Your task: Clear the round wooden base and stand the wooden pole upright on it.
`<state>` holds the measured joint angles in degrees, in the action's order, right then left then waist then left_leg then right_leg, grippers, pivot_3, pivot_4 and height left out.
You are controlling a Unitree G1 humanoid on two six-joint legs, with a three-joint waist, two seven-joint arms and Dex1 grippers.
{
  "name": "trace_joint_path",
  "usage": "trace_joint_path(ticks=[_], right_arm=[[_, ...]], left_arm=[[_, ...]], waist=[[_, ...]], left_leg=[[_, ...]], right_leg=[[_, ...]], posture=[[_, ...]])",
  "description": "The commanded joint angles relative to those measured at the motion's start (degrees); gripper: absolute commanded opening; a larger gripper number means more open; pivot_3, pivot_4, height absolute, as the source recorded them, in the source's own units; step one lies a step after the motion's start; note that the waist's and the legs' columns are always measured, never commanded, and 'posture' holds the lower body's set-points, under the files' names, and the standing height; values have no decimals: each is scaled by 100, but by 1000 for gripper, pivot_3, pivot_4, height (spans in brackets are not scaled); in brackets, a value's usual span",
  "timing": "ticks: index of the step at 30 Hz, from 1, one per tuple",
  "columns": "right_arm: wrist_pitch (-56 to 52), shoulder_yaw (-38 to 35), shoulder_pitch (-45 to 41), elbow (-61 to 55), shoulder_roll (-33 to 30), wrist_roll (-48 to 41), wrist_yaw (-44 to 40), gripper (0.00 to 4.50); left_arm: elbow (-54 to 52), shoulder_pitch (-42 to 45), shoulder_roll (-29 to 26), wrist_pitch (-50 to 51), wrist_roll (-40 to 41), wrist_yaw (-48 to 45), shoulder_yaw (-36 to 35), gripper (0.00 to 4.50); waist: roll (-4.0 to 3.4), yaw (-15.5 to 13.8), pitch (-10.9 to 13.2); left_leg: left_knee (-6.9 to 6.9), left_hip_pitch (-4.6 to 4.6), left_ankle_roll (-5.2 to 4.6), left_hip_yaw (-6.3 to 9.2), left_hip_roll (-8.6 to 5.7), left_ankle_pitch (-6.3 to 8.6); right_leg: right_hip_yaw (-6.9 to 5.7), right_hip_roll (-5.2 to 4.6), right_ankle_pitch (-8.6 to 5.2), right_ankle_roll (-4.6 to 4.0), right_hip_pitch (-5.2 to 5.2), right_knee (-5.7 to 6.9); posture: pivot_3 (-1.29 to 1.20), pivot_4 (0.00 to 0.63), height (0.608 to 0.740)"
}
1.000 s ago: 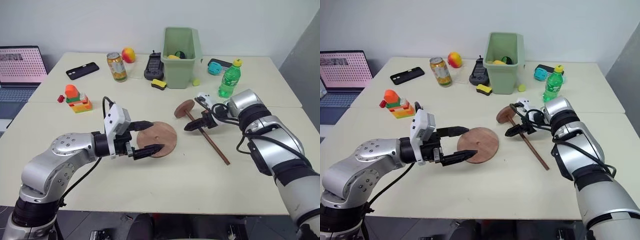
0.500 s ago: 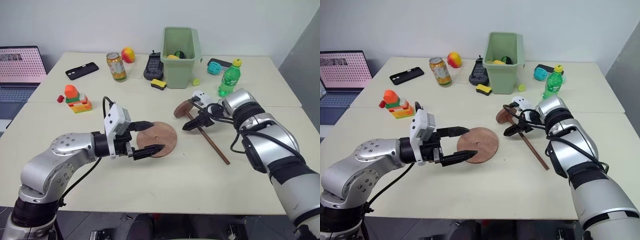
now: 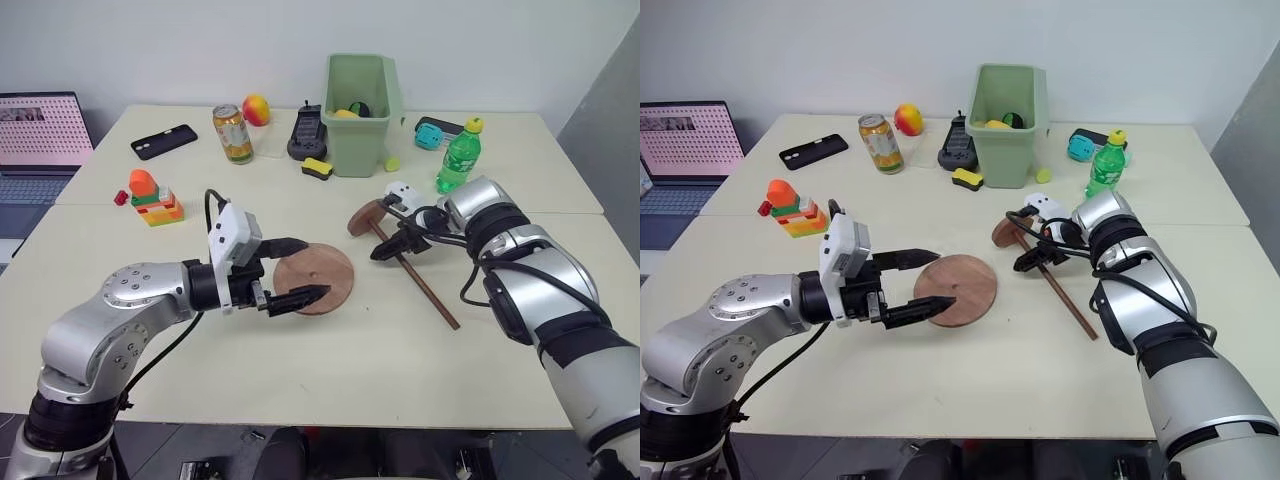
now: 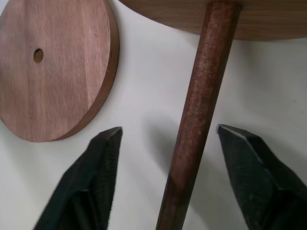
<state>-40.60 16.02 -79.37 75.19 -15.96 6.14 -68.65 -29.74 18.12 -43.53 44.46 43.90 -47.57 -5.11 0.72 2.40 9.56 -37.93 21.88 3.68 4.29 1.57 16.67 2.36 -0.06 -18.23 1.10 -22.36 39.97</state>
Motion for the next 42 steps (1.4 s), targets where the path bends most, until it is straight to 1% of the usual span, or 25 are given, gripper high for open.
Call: trace_joint_path(ticks=[1, 3, 10, 17, 18, 20, 24, 25, 26, 28, 29, 30, 32, 33, 34, 35, 36, 38, 40, 42], right_arm=[[54, -138, -262, 4, -60, 61, -78, 2193], [53, -155, -268, 6, -65, 75, -94, 1845], [61, -221, -265, 15, -78, 143, -135, 236], [53, -274, -253, 13, -67, 176, -161, 213], [74, -413, -295, -10, -74, 56, -169, 213], [43, -954, -465, -69, -111, -390, -33, 213], [627, -1766, -758, -530, -242, -1051, -96, 213], [745, -1988, -786, -742, -221, -1242, 43, 213], [752, -2312, -713, -1305, -124, -1572, 293, 213], [591, -2882, -405, -2443, 172, -2207, 804, 213], [722, -2958, -7, -3347, 437, -2318, 1206, 213], [885, -2907, 398, -4159, 664, -2351, 1481, 213], [1298, -2690, 1175, -5536, 1118, -2447, 1773, 213], [1417, -2651, 1448, -5938, 1374, -2517, 2004, 213], [1885, -2580, 1743, -6214, 1698, -2440, 2341, 213], [2205, -2515, 1938, -6386, 1925, -2364, 2618, 213], [2576, -2462, 2094, -6435, 2164, -2244, 2941, 213], [3100, -2275, 2336, -6437, 2473, -2089, 3238, 213], [3435, -2051, 2578, -6320, 2655, -1970, 3429, 213], [3694, -1820, 2848, -6243, 2715, -1904, 3535, 213]], left_arm=[[-46, 92, -12, -83, 61, -69, -59, 4500], [-43, 97, -6, -86, 58, -78, -58, 4500], [-18, 92, -26, -95, 44, -99, -66, 4500], [11, 145, -49, -70, 54, -125, -64, 4500], [26, 148, -55, -83, 33, -129, -63, 4500], [25, 113, -46, -96, 39, -95, -127, 4500], [-87, -232, 27, -139, 144, 139, -557, 4500], [-148, -372, 93, -162, 162, 260, -693, 4500], [-328, -644, 262, -250, 97, 540, -846, 4500], [-620, -1142, 594, -751, -370, 973, -1025, 4500], [-793, -1414, 817, -708, -258, 1272, -1221, 4500], [-972, -1706, 996, -713, -122, 1414, -1383, 4500], [-1449, -2535, 1212, -1057, -300, 1374, -1529, 4500], [-1654, -2905, 1317, -1195, -428, 1409, -1560, 4500], [-1895, -3385, 1454, -1339, -496, 1392, -1541, 4500], [-2027, -3704, 1542, -1438, -501, 1372, -1550, 4500], [-2078, -4043, 1559, -1755, -794, 1254, -1482, 4500], [-2061, -4513, 1667, -2212, -1163, 1162, -1421, 4500], [-1980, -4731, 1864, -2456, -1258, 1287, -1460, 4500], [-1909, -4823, 1945, -2679, -1410, 1305, -1428, 4500]], waist=[[0, 3, 0], [0, 6, 0], [0, 7, 0], [0, 7, 0], [0, 7, 0], [-1, 9, 1], [-18, 39, 16], [-19, 51, 17], [-19, 60, 17], [-20, 90, 17], [-20, 100, 17], [-13, 105, 12], [-4, 103, 4], [-9, 82, 8], [0, 86, 2], [-4, 82, 4], [-14, 82, 11], [-22, 68, 16], [-32, -20, 25], [-24, -62, 19]], left_leg=[[0, 0, 0, 0, 0, 0], [0, 0, 0, 0, 0, 0], [0, 0, 0, 1, 0, 0], [0, 0, 0, 1, 0, 0], [0, 0, 0, 1, 0, 0], [0, 0, 0, 0, 0, 0], [1, 3, 0, 1, 2, 0], [2, 2, 0, 0, 2, 0], [5, 2, 0, 2, 6, 0], [10, 4, 1, 8, 13, 1], [10, 3, 1, 9, 18, 1], [12, 6, 1, 11, 16, 1], [13, 7, 2, 18, 28, 3], [14, 7, -1, 18, 29, 6], [13, 13, 0, 15, 17, 6], [12, 14, 0, 19, 26, 7], [6, 12, 3, 15, 19, 9], [4, 15, 3, 4, 11, 9], [2, 16, 8, 7, -2, 5], [0, -2, 7, 6, -1, 5]], right_leg=[[0, 0, 0, 0, 0, 0], [0, 0, 0, 0, 0, 0], [-1, 0, 0, 0, 0, 0], [0, 0, 0, 0, 0, 0], [0, 0, 0, 0, 0, 0], [0, 0, 0, 0, 0, 0], [2, 0, 0, 0, -4, 0], [3, 0, 0, 0, -5, 0], [3, -1, 0, 0, -5, -1], [5, -3, 0, 0, -6, -6], [10, -4, 0, 0, -9, -5], [10, -6, 0, 1, -10, -7], [5, -5, -1, 1, -8, -6], [5, -5, -1, 1, -8, -7], [4, -11, -1, 1, -17, 0], [7, -10, 0, 2, -19, 1], [14, -15, 0, 2, -17, 2], [24, -22, 0, 2, -28, 7], [12, -21, 1, 1, -25, 7], [6, -21, 2, 1, 0, 1]], posture=[[0, 150, 740], [0, 150, 740], [0, 150, 740], [0, 150, 740], [0, 150, 740], [0, 150, 740], [0, 150, 740], [0, 150, 740], [0, 150, 740], [0, 150, 740], [0, 150, 740], [0, 150, 740], [0, 150, 740], [0, 150, 740], [0, 150, 740], [0, 150, 740], [0, 150, 740], [0, 150, 740], [0, 150, 740], [0, 150, 740]])
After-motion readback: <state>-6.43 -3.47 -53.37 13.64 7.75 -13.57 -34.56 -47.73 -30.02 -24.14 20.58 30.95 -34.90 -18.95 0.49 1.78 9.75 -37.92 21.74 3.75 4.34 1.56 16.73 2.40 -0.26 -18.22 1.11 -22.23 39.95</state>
